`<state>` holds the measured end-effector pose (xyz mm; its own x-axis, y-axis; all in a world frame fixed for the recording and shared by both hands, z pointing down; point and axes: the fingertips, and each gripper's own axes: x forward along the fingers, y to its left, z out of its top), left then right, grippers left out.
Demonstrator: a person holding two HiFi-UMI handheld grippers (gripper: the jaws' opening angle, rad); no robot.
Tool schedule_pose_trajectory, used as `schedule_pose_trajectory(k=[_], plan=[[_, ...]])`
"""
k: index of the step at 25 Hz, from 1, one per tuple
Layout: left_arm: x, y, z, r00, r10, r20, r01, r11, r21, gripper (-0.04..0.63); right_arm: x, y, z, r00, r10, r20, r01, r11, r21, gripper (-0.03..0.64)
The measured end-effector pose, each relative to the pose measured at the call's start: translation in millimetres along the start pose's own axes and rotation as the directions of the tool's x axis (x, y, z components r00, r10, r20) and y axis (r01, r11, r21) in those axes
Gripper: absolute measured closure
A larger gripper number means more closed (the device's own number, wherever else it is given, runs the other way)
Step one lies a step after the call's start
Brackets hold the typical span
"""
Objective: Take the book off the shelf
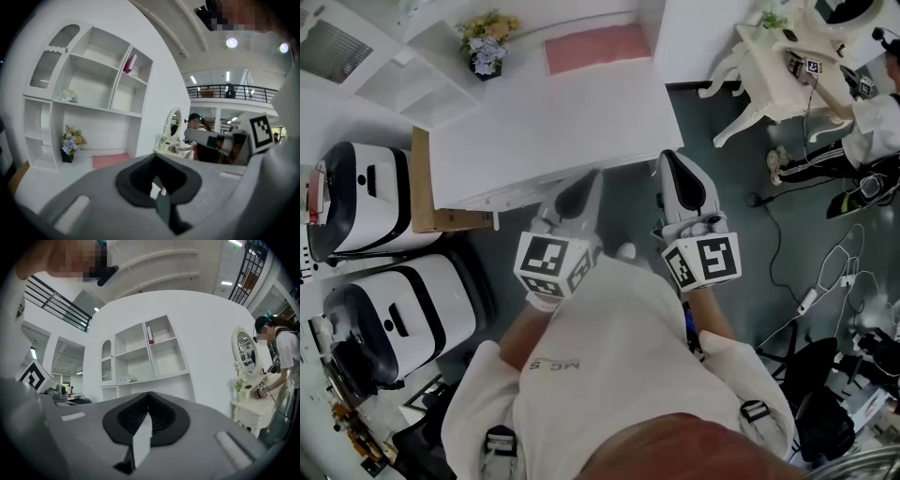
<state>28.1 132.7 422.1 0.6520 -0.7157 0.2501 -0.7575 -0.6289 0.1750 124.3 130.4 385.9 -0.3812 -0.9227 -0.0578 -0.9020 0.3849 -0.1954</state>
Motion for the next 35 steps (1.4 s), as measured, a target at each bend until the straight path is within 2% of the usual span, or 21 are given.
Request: schedule_pose_trajectory(k=[6,11,19,23,29,35], plan=[[20,19,29,1.0,-0.005,0.02,0.005,1.0,-0.002,0.594,42,-8,27,0.999,0.015,0.048,-0.014,1.0,-0.02,0.629],[47,78,61,0.998,0.008,0.056,-0.008,1.0,-0.003,0.594,111,-9,38,0.997,0.024,0.072,-0.02,0.999,-0.049,0.629],[96,176,127,0.992,-0.063,0.105,0.06,0.998,0.031,0.594,227,-6,49,0.991,-0.01,0.132,0.02,0.997,-0.072,0.629],[116,218,145,0.993,-0.055,0.103,0.051,0.998,0.036,0.594,274,-9,54,0.991,-0.018,0.131,0.028,0.996,-0.08,0.629],[150,226,169,0.995,-0.034,0.097,0.03,0.999,0.045,0.594,311,-19,77,0.992,0.049,0.119,-0.035,0.992,-0.117,0.629],[162,223,197,0.991,-0.018,0.131,0.01,0.998,0.065,0.594,324,-26,117,0.979,0.09,0.186,-0.061,0.986,-0.156,0.624]])
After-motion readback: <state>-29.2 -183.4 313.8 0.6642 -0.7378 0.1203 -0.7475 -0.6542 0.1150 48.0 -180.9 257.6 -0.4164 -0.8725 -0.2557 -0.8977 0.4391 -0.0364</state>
